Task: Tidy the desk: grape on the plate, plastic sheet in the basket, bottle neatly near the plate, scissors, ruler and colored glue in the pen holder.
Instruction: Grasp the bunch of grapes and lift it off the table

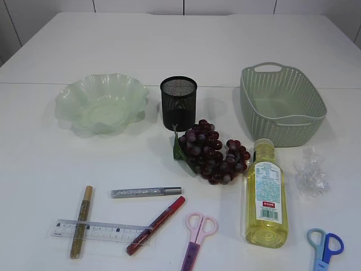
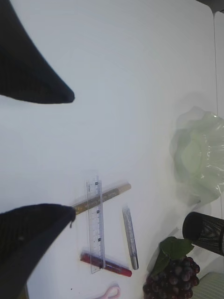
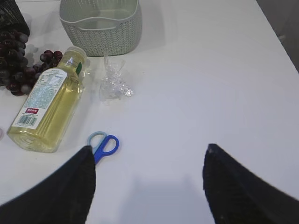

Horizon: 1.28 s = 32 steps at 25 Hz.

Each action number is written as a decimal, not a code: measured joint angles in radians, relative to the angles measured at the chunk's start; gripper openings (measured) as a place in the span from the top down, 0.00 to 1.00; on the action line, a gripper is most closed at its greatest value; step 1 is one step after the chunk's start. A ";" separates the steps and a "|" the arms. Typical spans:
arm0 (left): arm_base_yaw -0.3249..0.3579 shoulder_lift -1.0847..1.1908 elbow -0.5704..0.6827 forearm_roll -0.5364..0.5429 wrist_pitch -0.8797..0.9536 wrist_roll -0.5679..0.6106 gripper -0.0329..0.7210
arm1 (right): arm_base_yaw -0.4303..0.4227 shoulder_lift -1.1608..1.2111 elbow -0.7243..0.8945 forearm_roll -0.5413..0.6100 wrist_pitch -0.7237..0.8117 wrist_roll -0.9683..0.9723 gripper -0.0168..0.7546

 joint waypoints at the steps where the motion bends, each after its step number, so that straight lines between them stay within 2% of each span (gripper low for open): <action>1: 0.000 0.000 0.000 0.000 0.000 0.000 0.31 | 0.000 0.000 0.000 0.000 0.000 0.000 0.26; 24: 0.000 0.000 0.000 -0.002 0.000 0.000 0.31 | 0.000 0.000 0.000 0.000 0.000 0.000 0.26; 32: 0.000 0.092 -0.118 -0.037 0.002 0.007 0.32 | 0.000 0.000 0.000 0.000 0.000 0.000 0.26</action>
